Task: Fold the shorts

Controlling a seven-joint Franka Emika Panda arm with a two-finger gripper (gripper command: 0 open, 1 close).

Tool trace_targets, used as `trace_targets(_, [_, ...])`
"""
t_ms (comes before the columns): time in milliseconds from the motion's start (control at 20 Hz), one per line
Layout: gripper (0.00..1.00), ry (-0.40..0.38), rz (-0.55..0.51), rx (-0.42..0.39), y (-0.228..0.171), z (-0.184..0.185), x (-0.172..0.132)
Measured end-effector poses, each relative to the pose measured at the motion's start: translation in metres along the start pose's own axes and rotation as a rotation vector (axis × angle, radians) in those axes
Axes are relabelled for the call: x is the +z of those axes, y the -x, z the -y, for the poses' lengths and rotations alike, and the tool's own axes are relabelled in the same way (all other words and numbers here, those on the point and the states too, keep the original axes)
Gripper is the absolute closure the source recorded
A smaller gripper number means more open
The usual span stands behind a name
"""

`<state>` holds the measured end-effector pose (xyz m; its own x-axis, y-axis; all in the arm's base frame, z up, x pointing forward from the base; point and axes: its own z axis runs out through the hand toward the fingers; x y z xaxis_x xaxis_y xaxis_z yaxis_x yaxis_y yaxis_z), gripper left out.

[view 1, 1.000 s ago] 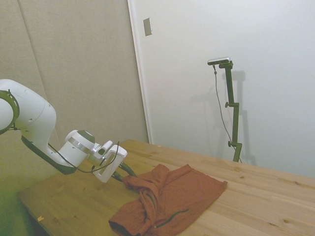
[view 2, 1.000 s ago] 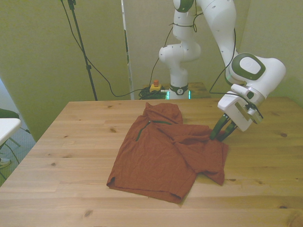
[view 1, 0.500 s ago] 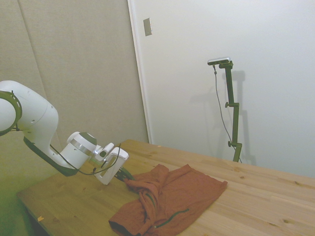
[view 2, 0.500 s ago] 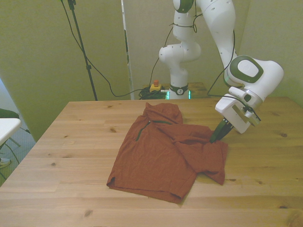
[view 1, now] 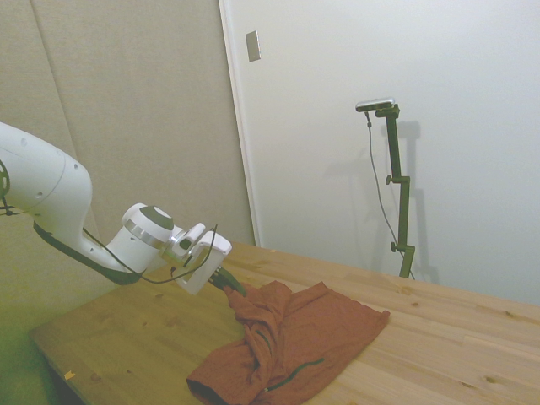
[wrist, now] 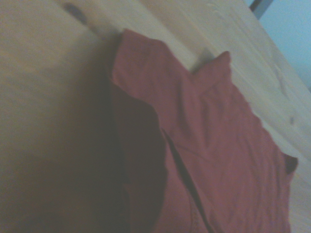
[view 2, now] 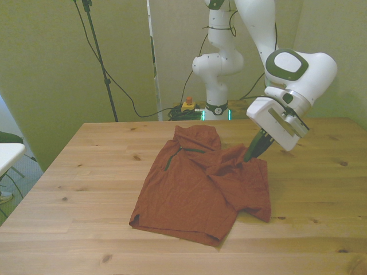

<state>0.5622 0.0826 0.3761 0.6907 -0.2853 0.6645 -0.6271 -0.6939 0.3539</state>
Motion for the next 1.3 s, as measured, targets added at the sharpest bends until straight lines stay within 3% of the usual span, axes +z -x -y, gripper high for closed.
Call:
trace_targets(250, [1.00,0.001,0.017,0.089,-0.060,-0.038,0.026])
trace_targets(850, [1.00,0.031,0.059,0.179,-0.115,-0.089,0.078])
trace_targets(1300, [1.00,0.029,0.099,0.195,-0.151,-0.083,0.116])
